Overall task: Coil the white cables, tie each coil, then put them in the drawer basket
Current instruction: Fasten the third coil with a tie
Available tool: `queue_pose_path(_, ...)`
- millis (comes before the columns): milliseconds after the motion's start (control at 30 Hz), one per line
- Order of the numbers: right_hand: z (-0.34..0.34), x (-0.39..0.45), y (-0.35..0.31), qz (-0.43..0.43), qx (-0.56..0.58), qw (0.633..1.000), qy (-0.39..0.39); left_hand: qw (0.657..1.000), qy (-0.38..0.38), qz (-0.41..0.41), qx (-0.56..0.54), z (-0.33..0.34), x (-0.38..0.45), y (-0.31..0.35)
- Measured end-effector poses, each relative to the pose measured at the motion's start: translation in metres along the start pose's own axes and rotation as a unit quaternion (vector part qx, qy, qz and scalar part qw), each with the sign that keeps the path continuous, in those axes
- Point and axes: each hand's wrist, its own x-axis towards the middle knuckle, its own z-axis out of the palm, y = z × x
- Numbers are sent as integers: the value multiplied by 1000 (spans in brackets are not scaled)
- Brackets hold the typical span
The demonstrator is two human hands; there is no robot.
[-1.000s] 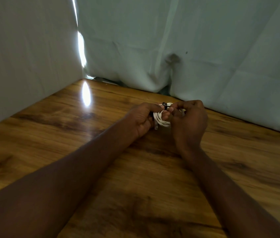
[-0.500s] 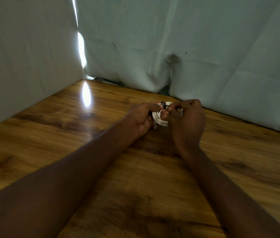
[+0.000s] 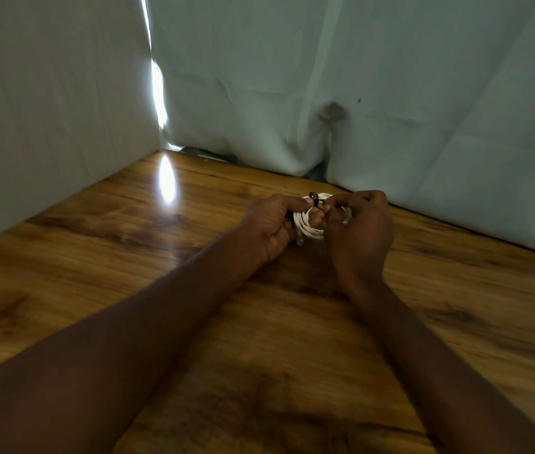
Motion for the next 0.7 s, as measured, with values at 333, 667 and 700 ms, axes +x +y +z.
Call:
queue_pose_path(333,0,-2,2,13,0,1000,-8,1000,20,22,6,-3,9,-6)
queue_pose_path(667,1,0,-1,16,16,1000,4,1000,2,12,-1,-2,5,-3)
queue_pose_path(700,1,0,-1,14,21,1000,10,1000,2,13,-1,-1,4,-3)
